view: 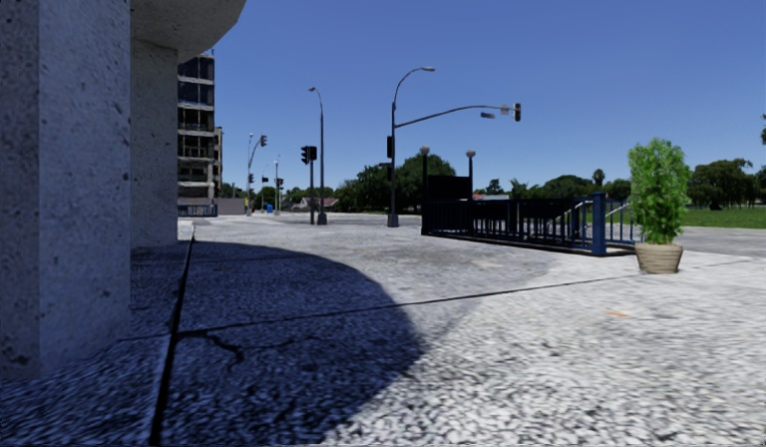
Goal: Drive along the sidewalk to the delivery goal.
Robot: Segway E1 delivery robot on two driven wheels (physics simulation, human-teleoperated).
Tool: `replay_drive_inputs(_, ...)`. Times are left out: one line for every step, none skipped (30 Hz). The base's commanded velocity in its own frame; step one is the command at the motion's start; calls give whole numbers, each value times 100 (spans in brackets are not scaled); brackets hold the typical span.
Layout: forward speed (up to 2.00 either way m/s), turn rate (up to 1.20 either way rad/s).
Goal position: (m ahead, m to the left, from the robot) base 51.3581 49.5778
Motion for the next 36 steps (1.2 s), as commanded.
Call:
replay_drive_inputs(200,0)
replay_drive_inputs(200,0)
replay_drive_inputs(200,0)
replay_drive_inputs(200,0)
replay_drive_inputs(200,0)
replay_drive_inputs(200,0)
replay_drive_inputs(200,0)
replay_drive_inputs(200,0)
replay_drive_inputs(200,0)
replay_drive_inputs(200,0)
replay_drive_inputs(200,0)
replay_drive_inputs(200,0)
replay_drive_inputs(200,0)
replay_drive_inputs(200,0)
replay_drive_inputs(200,0)
replay_drive_inputs(200,0)
replay_drive_inputs(200,0)
replay_drive_inputs(200,0)
replay_drive_inputs(200,0)
replay_drive_inputs(200,0)
replay_drive_inputs(200,0)
replay_drive_inputs(200,0)
replay_drive_inputs(200,0)
replay_drive_inputs(200,0)
replay_drive_inputs(200,0)
replay_drive_inputs(200,0)
replay_drive_inputs(200,0)
replay_drive_inputs(200,0)
replay_drive_inputs(200,0)
replay_drive_inputs(200,0)
replay_drive_inputs(200,8)
replay_drive_inputs(200,79)
replay_drive_inputs(200,98)
replay_drive_inputs(200,98)
replay_drive_inputs(200,104)
replay_drive_inputs(200,106)
